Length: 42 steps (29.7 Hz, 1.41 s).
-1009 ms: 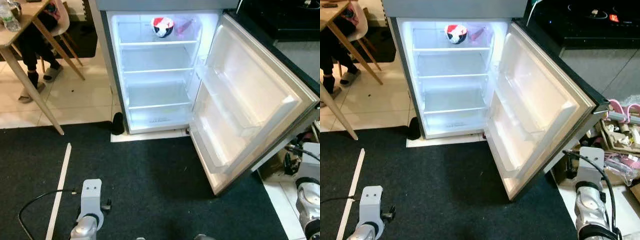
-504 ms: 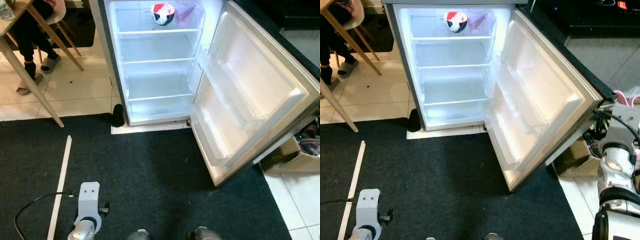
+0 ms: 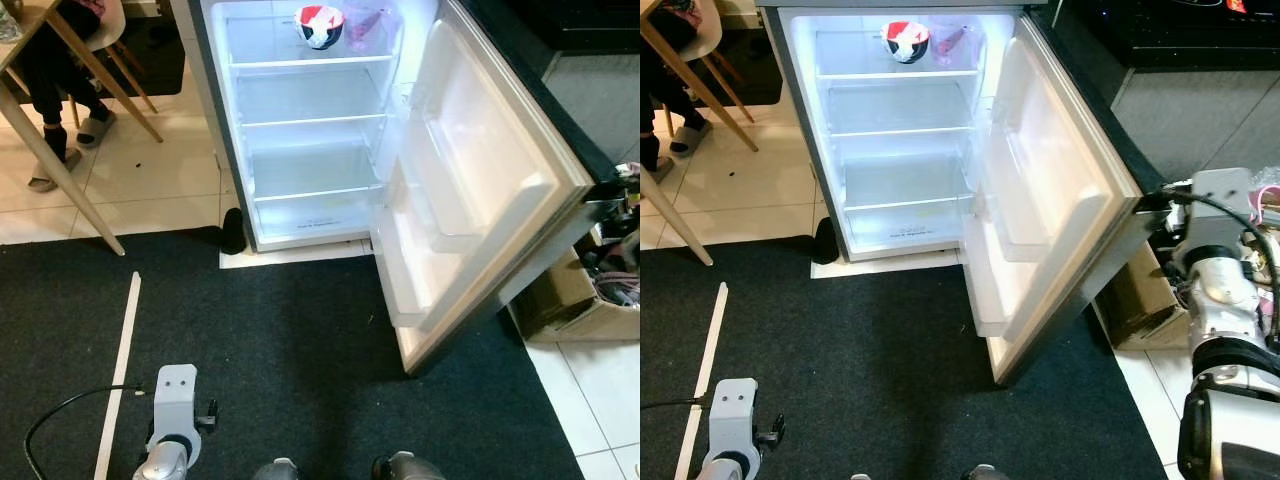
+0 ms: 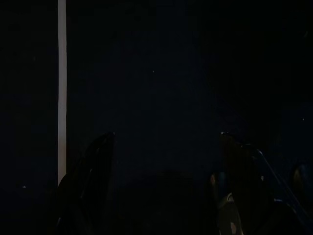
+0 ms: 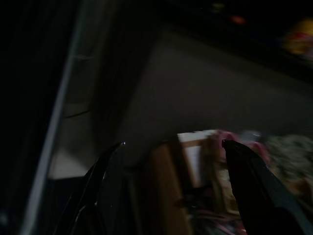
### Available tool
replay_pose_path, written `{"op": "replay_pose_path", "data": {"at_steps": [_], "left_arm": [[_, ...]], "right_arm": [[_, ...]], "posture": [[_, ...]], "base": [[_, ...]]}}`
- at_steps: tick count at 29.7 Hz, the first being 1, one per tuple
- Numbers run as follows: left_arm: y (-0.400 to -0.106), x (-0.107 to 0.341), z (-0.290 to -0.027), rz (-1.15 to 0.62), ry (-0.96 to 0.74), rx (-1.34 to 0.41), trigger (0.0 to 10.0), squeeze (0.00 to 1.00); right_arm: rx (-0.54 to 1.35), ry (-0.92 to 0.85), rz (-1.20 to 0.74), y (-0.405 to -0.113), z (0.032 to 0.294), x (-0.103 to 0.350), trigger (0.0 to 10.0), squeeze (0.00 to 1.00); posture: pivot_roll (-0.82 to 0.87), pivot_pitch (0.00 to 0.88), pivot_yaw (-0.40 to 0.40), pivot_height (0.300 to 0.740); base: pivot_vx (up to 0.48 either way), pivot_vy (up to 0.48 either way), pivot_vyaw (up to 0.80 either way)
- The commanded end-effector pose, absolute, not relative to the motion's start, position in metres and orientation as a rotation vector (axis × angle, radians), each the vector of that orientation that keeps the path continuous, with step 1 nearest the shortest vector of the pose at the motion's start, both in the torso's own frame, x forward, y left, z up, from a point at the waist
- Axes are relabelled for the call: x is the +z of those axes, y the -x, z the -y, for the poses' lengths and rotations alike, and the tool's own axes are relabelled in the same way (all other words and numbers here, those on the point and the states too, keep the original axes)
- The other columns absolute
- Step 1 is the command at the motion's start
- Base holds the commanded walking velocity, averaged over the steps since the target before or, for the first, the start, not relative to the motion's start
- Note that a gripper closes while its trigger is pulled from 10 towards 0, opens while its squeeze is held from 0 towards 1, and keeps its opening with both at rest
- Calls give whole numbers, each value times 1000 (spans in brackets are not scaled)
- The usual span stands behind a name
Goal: Restocking fridge
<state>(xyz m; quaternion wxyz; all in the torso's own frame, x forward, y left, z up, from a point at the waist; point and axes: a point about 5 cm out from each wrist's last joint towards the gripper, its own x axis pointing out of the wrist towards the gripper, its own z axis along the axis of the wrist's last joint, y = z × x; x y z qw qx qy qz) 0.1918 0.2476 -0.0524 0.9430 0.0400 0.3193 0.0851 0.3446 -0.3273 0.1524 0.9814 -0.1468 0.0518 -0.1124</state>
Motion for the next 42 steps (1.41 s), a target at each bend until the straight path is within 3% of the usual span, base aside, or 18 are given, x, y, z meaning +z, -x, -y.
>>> {"op": "replay_pose_path", "data": {"at_steps": [1, 3, 5, 7, 8, 10, 11, 12, 13, 16, 18, 21, 26, 27, 30, 37, 40, 42], "left_arm": [[-188, -55, -249, -678, -101, 163, 10000, 0], [-189, -54, -249, -678, -101, 163, 10000, 0], [-190, -54, -249, -676, -102, 160, 10000, 0], [-190, -54, -249, -676, -102, 160, 10000, 0], [-191, -53, -249, -676, -104, 158, 10000, 0], [-191, -53, -249, -676, -104, 158, 10000, 0], [-191, -53, -250, -678, -107, 156, 10000, 0], [-191, -53, -250, -678, -107, 156, 10000, 0], [-191, -53, -250, -682, -112, 153, 10000, 0], [-191, -54, -251, -687, -116, 151, 10000, 0], [-191, -54, -250, -696, -121, 146, 10000, 0], [-192, -55, -249, -699, -122, 143, 10000, 0], [-192, -55, -248, -700, -122, 141, 10000, 0], [-192, -56, -246, -702, -119, 140, 10000, 0], [-191, -56, -246, -706, -119, 144, 10000, 0], [-190, -57, -247, -711, -118, 151, 10000, 0], [-190, -58, -244, -708, -93, 148, 10000, 0], [-190, -58, -244, -708, -93, 148, 10000, 0]], "right_arm": [[-128, 306, -140, -345, 308, 133, 10000, 0], [-86, 300, -137, -347, 297, 129, 10000, 0], [108, 279, -98, -351, 255, 120, 10000, 0], [108, 279, -98, -351, 255, 120, 10000, 0], [250, 220, -46, -351, 219, 119, 10000, 0], [250, 220, -46, -351, 219, 119, 10000, 0], [402, 135, 38, -347, 176, 126, 10000, 0], [402, 135, 38, -347, 176, 126, 10000, 0], [516, 11, 139, -339, 133, 143, 10000, 0], [607, -97, 230, -328, 101, 166, 10000, 0], [756, -233, 399, -303, 49, 219, 10000, 0], [834, -286, 492, -286, 28, 249, 10000, 0], [828, -291, 497, -287, 28, 251, 10000, 0], [662, -151, 317, -307, 56, 194, 10000, 0], [539, -18, 130, -311, 85, 137, 10000, 0], [428, 96, -159, -292, 117, 69, 10000, 0], [323, 139, -425, -262, 144, 5, 10000, 0], [323, 139, -425, -262, 144, 5, 10000, 0]], "posture": [[-9, 158, -41, 723], [-9, 158, -39, 723], [-10, 160, -34, 723], [-10, 160, -34, 723], [-9, 161, -31, 723], [-9, 161, -31, 723], [-10, 159, -26, 723], [-10, 159, -26, 723], [-14, 159, -24, 723], [-18, 157, -22, 723], [-20, 156, -23, 723], [-24, 155, -24, 723], [-22, 153, -25, 723], [-24, 151, -28, 723], [-25, 152, -31, 723], [-25, 152, -35, 723], [-28, 153, -39, 723], [-28, 153, -39, 723]], "base": [[0, 0, 0], [0, 0, 0], [0, 0, 0], [0, 0, 0], [0, 0, 0], [0, 0, 0], [0, 0, 0], [0, 0, 0], [0, 0, 0], [0, 0, 0], [0, 0, 0], [0, 0, 0], [0, 0, 0], [0, 0, 0], [0, 0, 0], [0, 0, 0], [0, 0, 0], [0, 0, 0]]}}
